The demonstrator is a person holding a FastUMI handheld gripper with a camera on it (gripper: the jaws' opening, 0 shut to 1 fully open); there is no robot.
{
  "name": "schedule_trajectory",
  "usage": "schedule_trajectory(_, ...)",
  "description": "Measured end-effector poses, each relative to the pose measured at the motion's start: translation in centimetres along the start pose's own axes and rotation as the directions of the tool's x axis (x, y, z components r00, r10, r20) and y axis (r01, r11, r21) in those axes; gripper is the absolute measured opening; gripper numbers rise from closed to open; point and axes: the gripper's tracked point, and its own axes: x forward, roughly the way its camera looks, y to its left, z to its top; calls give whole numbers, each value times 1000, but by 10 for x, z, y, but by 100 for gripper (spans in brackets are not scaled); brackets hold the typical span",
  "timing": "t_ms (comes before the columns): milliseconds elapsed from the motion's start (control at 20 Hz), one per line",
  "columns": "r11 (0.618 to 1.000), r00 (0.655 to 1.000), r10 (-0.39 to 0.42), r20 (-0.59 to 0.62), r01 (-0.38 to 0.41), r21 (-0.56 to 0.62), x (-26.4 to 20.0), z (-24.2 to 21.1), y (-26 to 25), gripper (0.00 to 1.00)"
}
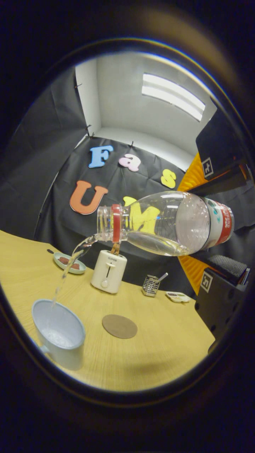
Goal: Take the bottle from table, then pour the juice into the cup, finally place the bottle on the coaster
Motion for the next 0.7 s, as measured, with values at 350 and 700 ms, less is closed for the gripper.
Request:
schedule_trajectory(350, 996, 998, -55, 20, 57, -73, 4, 2, -16, 81)
schedule_trajectory(700, 987, 995, -92, 38, 96, -128, 8, 3, -34, 81)
